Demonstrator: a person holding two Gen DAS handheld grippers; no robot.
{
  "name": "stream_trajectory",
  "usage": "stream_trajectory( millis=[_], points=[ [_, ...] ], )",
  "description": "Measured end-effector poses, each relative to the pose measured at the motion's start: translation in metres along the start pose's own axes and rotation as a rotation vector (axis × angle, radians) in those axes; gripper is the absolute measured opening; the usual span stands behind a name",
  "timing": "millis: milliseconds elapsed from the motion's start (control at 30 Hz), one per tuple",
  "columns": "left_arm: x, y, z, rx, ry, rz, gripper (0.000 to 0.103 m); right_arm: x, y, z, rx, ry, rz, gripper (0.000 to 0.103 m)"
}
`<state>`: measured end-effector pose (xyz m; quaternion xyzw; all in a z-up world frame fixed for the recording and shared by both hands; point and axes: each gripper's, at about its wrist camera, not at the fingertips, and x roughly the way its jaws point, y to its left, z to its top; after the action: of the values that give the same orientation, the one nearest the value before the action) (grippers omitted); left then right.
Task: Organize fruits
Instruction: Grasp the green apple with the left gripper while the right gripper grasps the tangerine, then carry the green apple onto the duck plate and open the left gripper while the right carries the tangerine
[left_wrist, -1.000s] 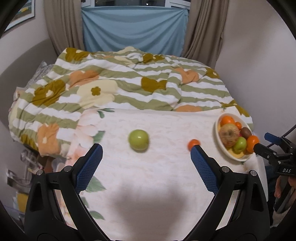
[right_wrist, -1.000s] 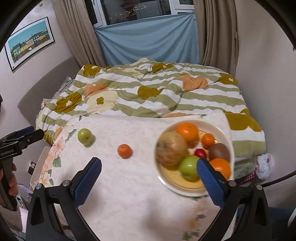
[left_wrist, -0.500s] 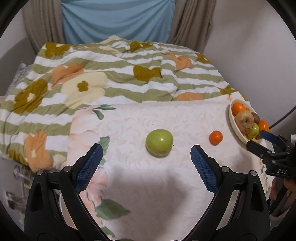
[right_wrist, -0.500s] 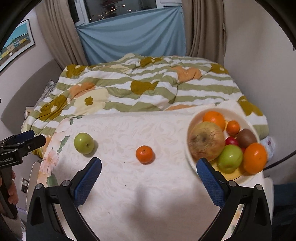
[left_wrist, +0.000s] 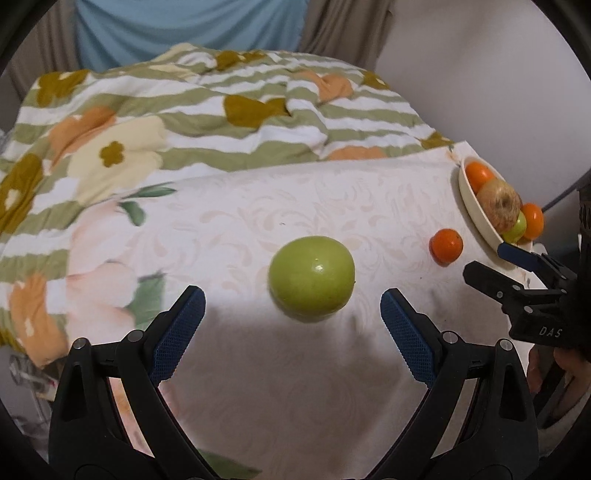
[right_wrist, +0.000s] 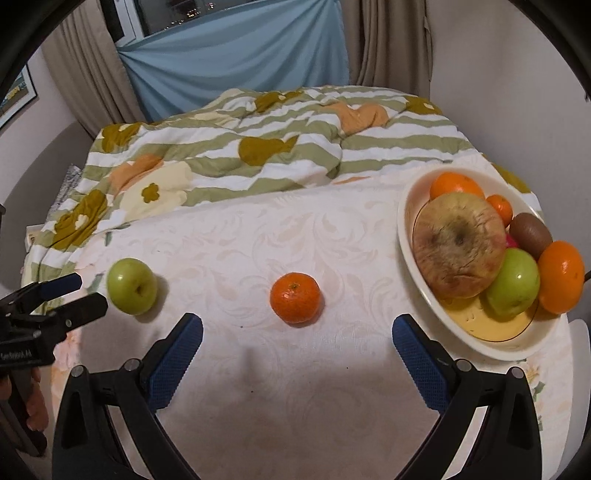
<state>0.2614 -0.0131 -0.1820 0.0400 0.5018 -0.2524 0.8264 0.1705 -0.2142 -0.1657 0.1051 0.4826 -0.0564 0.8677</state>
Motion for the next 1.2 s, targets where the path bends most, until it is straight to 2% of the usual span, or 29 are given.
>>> stream_trajectory(
  millis=[100, 167, 233, 367, 400, 667, 900, 967, 1000, 1067, 1200],
  points=[
    [0.013, -0.001, 0.002, -0.002, 0.015, -0.017, 0.103, 0.008, 0.001, -0.002, 0.001, 0.025, -0.007, 0.102],
    [0.021, -0.001, 0.003, -0.004, 0.024, -0.036, 0.097, 0.011, 0.001, -0.002, 0.001, 0.034, -0.006, 0.102],
    [0.029, -0.002, 0.006, 0.008, 0.040, -0.034, 0.082, 0.013, 0.003, -0.003, -0.004, 0.037, -0.012, 0.102],
    [0.037, -0.005, 0.007, 0.026, 0.055, -0.028, 0.069, 0.019, 0.006, -0.002, -0.018, 0.045, -0.018, 0.095],
    [0.036, -0.006, 0.007, 0.030, 0.056, -0.035, 0.063, 0.020, 0.006, -0.001, -0.021, 0.046, -0.018, 0.094],
    [0.037, -0.006, 0.007, 0.030, 0.049, -0.030, 0.063, 0.034, 0.007, 0.001, -0.024, 0.065, -0.019, 0.072],
    [0.033, 0.001, 0.001, 0.005, 0.046, -0.016, 0.063, 0.039, 0.007, 0.006, -0.046, 0.056, -0.026, 0.070],
    [0.031, 0.002, -0.001, -0.001, 0.044, -0.008, 0.063, 0.041, 0.007, 0.009, -0.059, 0.057, -0.028, 0.057],
    [0.030, 0.003, -0.002, -0.004, 0.044, -0.004, 0.063, 0.043, 0.008, 0.010, -0.068, 0.057, -0.032, 0.054],
    [0.029, 0.005, -0.003, -0.010, 0.043, 0.002, 0.063, 0.043, 0.009, 0.012, -0.088, 0.051, -0.042, 0.036],
    [0.024, 0.008, -0.005, -0.023, 0.040, 0.014, 0.063, 0.039, 0.008, 0.013, -0.096, 0.044, -0.033, 0.033]
  ],
)
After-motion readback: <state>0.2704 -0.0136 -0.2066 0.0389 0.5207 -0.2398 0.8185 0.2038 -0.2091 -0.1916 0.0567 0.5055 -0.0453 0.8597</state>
